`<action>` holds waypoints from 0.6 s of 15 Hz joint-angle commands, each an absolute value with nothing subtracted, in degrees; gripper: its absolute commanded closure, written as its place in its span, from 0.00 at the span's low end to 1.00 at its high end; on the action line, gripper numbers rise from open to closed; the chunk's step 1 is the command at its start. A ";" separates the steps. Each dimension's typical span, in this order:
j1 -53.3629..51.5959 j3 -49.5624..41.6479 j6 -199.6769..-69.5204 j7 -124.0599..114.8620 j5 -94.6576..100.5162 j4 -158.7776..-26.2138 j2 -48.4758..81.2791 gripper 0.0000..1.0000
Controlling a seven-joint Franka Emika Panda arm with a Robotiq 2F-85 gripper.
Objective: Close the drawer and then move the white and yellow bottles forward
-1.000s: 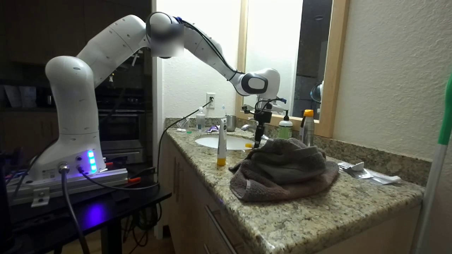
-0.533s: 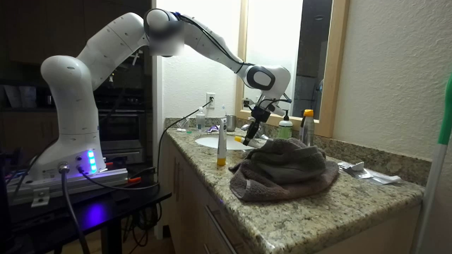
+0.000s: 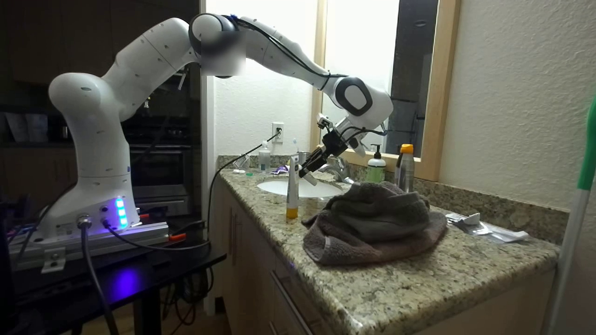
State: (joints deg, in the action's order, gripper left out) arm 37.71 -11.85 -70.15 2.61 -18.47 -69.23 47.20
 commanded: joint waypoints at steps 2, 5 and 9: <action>39.24 -9.73 -55.26 7.42 -15.83 -58.68 55.48 0.78; 39.49 -9.91 -45.83 8.71 -14.25 -51.67 61.65 0.78; 39.99 -10.52 -38.67 9.31 -12.09 -43.93 67.96 0.78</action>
State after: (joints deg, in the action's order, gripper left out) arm 38.63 -10.87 -43.76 8.25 -13.65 -52.21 62.81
